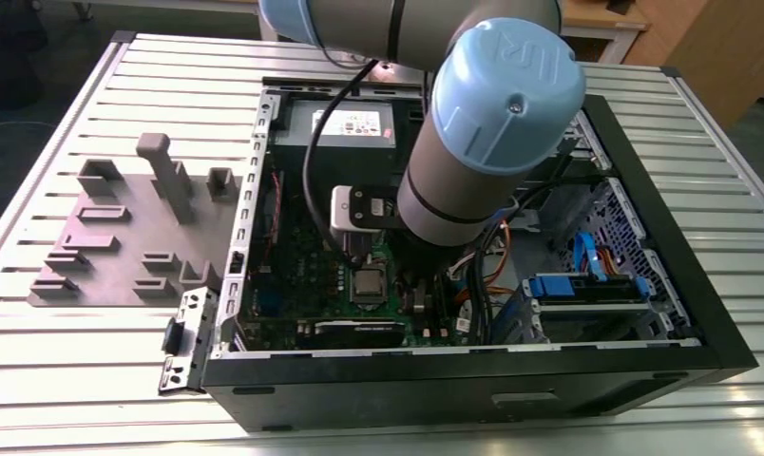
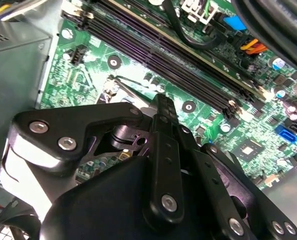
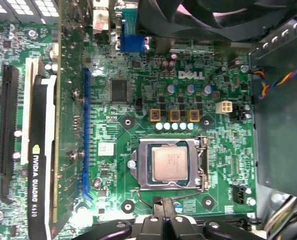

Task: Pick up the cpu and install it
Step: 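Install the first cpu locking lever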

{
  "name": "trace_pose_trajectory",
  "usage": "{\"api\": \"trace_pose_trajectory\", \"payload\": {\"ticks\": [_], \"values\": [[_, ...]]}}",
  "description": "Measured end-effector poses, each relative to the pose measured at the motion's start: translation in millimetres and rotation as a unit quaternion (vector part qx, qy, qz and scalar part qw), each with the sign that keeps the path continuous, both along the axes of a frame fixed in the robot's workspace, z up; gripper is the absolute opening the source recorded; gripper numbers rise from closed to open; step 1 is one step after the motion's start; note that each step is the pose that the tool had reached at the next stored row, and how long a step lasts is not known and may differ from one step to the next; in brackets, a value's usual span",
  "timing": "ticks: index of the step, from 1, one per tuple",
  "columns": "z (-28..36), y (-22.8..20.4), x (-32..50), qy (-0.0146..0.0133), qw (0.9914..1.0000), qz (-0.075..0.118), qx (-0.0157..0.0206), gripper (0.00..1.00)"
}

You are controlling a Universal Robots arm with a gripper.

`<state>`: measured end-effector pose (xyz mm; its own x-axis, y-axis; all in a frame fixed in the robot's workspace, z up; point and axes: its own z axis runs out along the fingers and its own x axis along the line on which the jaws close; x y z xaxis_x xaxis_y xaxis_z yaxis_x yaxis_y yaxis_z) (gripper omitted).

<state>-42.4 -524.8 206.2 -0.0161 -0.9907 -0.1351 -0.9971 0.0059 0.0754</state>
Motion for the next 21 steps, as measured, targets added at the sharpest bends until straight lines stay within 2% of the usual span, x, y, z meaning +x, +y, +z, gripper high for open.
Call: {"api": "trace_pose_trajectory", "payload": {"ticks": [1,2,9,21], "values": [[-0.2,0.2,0.0,0.0000,0.99999,0.000,-0.0037,0.11],[-0.4,0.5,0.0,0.0001,0.99998,0.000,-0.0057,0.11],[-3.7,3.2,0.0,0.0000,0.99998,0.000,-0.0057,0.11],[-7.4,3.1,-0.3,0.0000,0.99997,0.000,-0.0072,0.11]]}}
